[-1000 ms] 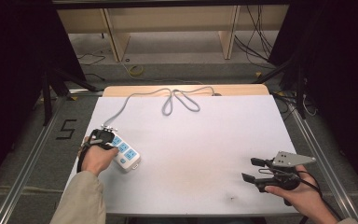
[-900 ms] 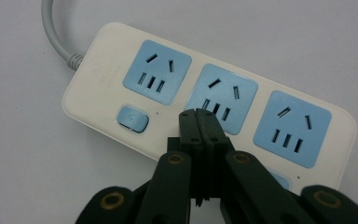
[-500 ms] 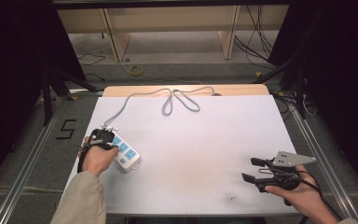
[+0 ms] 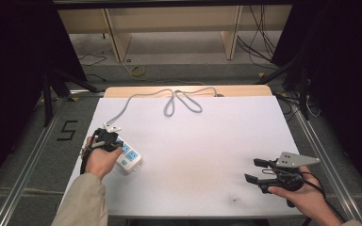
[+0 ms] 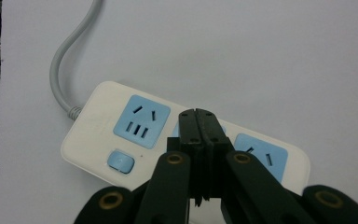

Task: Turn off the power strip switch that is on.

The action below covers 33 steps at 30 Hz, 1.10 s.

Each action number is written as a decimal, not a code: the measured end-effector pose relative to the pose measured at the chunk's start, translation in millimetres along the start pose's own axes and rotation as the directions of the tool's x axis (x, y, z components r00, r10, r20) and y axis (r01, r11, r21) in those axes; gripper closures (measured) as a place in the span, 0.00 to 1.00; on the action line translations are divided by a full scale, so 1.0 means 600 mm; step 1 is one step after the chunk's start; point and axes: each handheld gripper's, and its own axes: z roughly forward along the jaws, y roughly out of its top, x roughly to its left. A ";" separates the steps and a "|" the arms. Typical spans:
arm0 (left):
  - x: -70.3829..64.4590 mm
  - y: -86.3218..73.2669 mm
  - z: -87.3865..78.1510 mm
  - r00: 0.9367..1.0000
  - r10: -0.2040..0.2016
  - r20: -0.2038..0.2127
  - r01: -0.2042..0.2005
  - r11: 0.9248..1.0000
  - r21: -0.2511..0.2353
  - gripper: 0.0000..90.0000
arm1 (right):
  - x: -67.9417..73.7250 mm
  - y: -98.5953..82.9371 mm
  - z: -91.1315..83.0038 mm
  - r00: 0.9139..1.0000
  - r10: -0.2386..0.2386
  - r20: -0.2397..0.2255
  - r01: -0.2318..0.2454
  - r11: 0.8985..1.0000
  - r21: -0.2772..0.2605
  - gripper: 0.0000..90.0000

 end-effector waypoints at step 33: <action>-0.075 0.012 0.000 0.982 0.113 0.154 -0.088 0.983 -0.159 0.40 | -0.003 0.001 0.003 1.000 -0.009 0.004 0.009 1.000 0.005 0.33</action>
